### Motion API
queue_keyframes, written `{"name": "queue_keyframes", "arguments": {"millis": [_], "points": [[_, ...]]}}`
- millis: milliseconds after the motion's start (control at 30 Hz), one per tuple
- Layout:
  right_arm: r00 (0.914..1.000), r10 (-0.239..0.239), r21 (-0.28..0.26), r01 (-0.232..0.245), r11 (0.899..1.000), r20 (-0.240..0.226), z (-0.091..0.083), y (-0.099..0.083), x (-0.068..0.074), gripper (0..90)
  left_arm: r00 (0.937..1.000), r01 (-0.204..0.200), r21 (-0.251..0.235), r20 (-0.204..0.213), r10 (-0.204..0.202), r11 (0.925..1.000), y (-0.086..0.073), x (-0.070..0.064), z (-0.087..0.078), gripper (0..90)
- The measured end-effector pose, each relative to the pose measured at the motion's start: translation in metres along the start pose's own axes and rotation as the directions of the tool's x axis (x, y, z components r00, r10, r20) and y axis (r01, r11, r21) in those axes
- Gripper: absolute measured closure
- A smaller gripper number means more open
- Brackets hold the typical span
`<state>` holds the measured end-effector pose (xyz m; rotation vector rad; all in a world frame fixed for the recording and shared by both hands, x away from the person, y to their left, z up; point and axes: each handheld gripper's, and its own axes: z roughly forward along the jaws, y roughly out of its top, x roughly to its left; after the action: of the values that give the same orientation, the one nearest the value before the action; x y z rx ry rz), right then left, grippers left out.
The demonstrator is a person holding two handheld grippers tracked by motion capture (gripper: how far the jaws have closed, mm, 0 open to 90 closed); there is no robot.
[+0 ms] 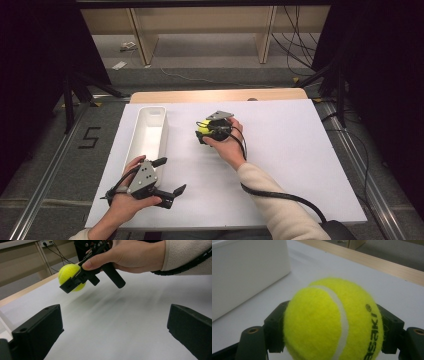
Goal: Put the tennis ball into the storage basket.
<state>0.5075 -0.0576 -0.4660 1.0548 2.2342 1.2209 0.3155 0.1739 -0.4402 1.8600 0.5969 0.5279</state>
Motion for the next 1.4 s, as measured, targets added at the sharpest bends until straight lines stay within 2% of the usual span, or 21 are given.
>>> {"name": "queue_keyframes", "arguments": {"millis": [167, 1000, 1400], "points": [[0.9999, 0.000, -0.029, -0.001, 1.000, -0.013, -0.004, 0.003, 0.004, 27.0, 1.0000, 0.000, -0.001, -0.002, 0.000, 1.0000, 0.000, 0.001, 0.000, 0.0], [0.9988, -0.028, -0.064, 0.025, 0.998, -0.039, -0.011, 0.012, 0.020, 27.1, 1.0000, 0.000, 0.000, 0.001, 0.000, 1.0000, 0.000, 0.000, 0.000, 0.0], [0.9982, -0.035, -0.068, 0.032, 0.997, -0.048, -0.013, 0.015, 0.023, 27.1, 1.0000, -0.005, 0.000, 0.002, 0.005, 1.0000, 0.000, 0.000, 0.000, 0.0]]}}
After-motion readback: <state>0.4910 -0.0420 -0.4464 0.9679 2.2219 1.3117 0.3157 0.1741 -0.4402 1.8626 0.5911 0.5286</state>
